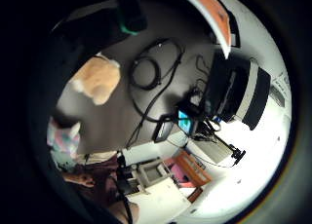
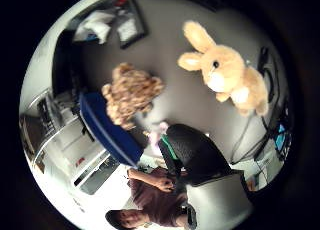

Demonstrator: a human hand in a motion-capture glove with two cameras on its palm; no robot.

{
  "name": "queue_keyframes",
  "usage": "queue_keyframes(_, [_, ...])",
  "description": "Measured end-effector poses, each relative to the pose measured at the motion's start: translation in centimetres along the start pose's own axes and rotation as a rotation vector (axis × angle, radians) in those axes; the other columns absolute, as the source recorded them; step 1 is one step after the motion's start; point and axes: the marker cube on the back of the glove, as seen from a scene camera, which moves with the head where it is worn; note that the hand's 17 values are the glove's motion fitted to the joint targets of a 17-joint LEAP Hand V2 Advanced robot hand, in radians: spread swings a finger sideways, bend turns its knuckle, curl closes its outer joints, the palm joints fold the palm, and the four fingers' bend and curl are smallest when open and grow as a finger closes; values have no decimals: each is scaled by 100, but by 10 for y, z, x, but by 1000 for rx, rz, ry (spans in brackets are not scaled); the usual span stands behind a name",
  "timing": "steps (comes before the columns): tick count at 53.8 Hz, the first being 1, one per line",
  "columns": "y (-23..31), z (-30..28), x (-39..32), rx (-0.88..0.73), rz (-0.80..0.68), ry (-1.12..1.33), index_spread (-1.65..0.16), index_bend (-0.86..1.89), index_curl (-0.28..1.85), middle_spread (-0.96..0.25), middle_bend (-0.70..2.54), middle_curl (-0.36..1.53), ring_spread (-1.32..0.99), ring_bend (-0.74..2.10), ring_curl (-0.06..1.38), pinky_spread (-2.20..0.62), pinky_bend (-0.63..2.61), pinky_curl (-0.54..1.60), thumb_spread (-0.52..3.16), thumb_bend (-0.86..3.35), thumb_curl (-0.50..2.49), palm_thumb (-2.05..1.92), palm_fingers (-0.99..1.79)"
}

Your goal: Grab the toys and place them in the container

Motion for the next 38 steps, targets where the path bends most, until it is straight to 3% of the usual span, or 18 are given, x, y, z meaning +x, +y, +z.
queue_keyframes(5, [-21, 43, 9, -73, 39, -40, -15, 2, 6, 7, 13, 24, 3, 51, 27, 3, 111, 41, 122, 0, 29, 6, -25])
queue_keyframes(10, [-33, 58, 13, 30, 66, 3, -12, 7, 7, 8, 23, 27, 2, 63, 30, 3, 103, 39, 121, 1, 31, 12, -6])
queue_keyframes(13, [-34, 56, 16, 100, 75, 64, -12, 17, 10, 5, 36, 31, -7, 83, 34, 2, 86, 33, 121, 4, 33, 20, 23])
queue_keyframes(14, [-33, 56, 16, 108, 72, 71, -14, 24, 11, 1, 47, 34, -12, 93, 36, -1, 77, 30, 122, 6, 34, 24, 48])
queue_keyframes(15, [-33, 55, 15, 111, 66, 68, -13, 18, 10, 1, 41, 32, -13, 90, 32, 0, 78, 28, 121, 5, 34, 24, 37])
queue_keyframes(17, [-33, 56, 12, 105, 46, 37, -17, 28, 13, -6, 58, 38, -20, 100, 36, -12, 78, 28, 122, 6, 34, 28, 83])
queue_keyframes(21, [-33, 62, 3, 75, 0, -84, -20, 33, 16, -14, 71, 43, -27, 103, 38, -24, 75, 27, 123, 10, 36, 38, 107])
queue_keyframes(26, [-31, 67, -7, 84, -13, -156, -23, 36, 21, -21, 71, 47, -32, 105, 43, -33, 81, 32, 112, 17, 45, 56, 106])
queue_keyframes(38, [-11, 45, -30, 165, -58, -215, -31, 81, 39, -27, 102, 64, -41, 113, 50, -40, 74, 36, 79, 27, 64, 78, 117])
